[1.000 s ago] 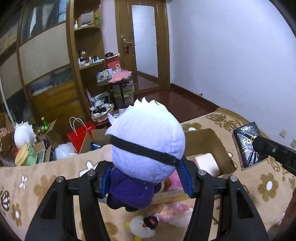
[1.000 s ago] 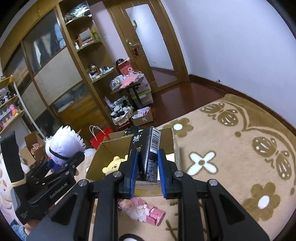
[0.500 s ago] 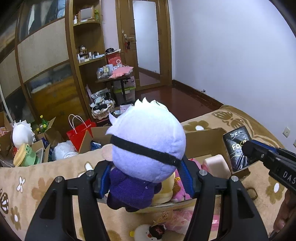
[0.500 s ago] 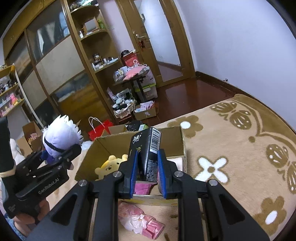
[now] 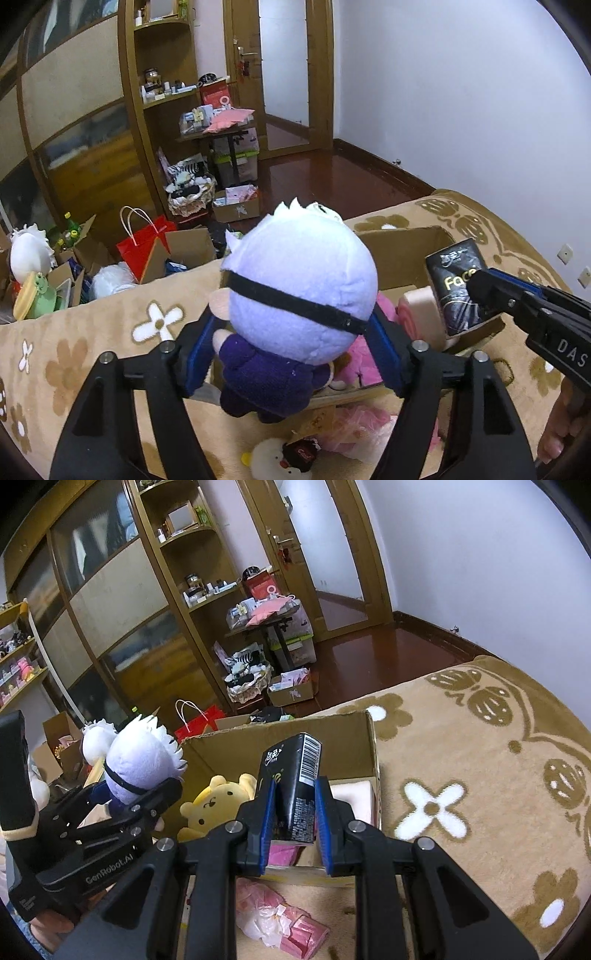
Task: Organize soft objects
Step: 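Carry the Face pack and purple doll over the box and release both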
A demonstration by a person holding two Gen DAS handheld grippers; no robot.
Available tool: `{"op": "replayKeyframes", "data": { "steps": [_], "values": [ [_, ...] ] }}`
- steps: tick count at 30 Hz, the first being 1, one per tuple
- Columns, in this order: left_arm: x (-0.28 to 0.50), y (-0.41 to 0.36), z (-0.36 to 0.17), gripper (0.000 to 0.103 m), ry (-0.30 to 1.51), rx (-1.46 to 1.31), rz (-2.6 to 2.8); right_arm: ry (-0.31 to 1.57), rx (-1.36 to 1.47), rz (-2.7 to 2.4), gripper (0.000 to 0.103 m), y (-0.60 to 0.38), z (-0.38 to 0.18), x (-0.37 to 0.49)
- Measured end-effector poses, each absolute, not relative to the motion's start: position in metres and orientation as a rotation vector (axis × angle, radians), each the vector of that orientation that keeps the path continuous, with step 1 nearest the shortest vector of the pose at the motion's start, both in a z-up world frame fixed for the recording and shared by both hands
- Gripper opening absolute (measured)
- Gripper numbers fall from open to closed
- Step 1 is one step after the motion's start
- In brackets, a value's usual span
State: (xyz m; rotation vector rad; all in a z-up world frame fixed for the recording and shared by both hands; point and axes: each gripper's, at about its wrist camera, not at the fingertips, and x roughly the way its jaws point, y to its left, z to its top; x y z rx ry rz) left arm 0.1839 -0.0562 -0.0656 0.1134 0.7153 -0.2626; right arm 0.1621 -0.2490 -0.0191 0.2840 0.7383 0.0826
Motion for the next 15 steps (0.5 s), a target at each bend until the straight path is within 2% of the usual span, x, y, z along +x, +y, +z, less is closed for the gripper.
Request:
{"op": "replayKeyframes", "data": {
  "steps": [10,15],
  "values": [
    [0.1802,-0.0556,-0.0643,0.080,0.713,0.116,-0.250,0.756,0.288,0.078,0.023,-0.2506,-0.0230,0.1620],
    [0.1786,-0.0550,-0.0634,0.087,0.711,0.123,-0.244,0.761,0.295,0.081,0.026,-0.2509,-0.0240,0.1614]
  ]
}}
